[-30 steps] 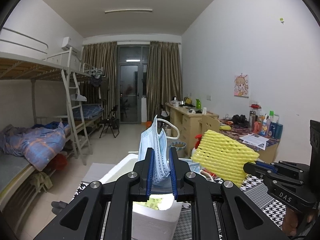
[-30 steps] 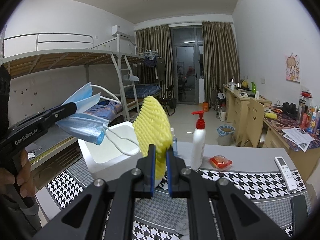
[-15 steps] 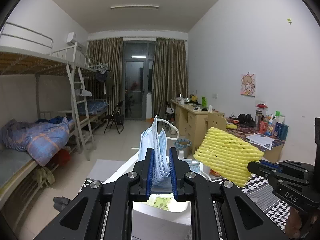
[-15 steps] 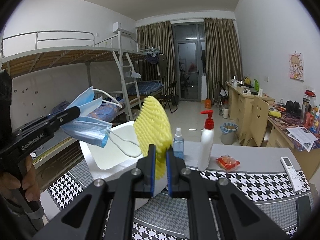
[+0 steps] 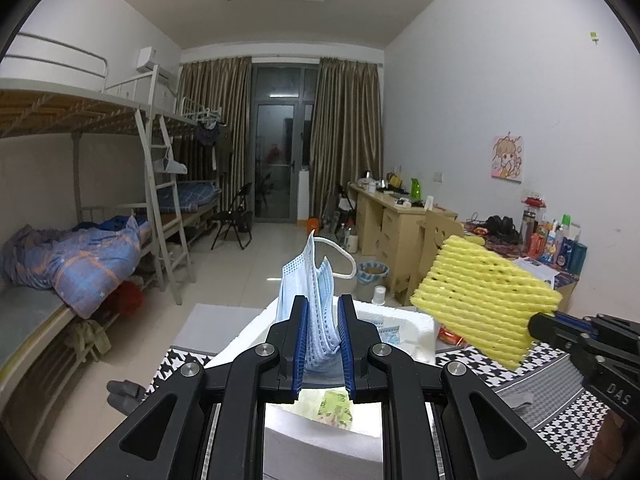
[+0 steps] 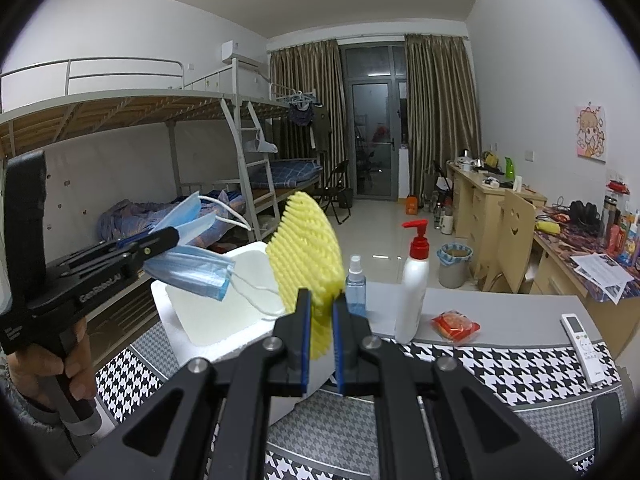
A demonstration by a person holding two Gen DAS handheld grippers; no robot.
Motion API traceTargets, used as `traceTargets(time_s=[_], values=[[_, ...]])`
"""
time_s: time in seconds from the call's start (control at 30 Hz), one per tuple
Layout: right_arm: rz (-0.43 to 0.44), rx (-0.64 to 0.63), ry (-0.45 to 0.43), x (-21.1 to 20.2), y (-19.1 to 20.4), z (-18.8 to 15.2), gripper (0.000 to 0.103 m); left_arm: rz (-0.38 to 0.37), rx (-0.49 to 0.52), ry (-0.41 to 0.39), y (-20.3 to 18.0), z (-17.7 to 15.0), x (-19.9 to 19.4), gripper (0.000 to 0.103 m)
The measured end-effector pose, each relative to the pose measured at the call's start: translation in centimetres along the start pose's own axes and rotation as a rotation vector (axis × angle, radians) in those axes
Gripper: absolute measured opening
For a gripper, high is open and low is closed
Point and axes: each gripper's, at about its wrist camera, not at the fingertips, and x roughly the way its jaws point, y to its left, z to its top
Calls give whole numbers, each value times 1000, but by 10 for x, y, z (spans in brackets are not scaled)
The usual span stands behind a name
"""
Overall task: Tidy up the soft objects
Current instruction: 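Open the left gripper to drop the mask into the foam box, then move the right gripper over the foam box and open it to drop the net sleeve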
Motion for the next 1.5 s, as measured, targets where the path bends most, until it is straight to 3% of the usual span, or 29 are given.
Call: traceTargets(time_s=[0.5, 0.63, 0.77, 1.07, 1.3, 1.5], values=[[-17, -13, 22, 6, 3, -1, 13, 18, -11, 77, 3, -9, 25, 16], [-17, -14, 23, 7, 3, 0, 13, 23, -8, 86, 4, -8, 26, 28], [-18, -17, 24, 6, 5, 1, 13, 33, -30, 75, 10, -6, 23, 62], [-7, -22, 24, 9, 11, 5, 13, 60, -54, 41, 18, -2, 14, 95], [12, -17, 37, 15, 15, 8, 13, 93, -49, 9, 23, -1, 5, 102], [45, -22, 39, 19, 20, 10, 13, 113, -44, -4, 30, -3, -1, 102]])
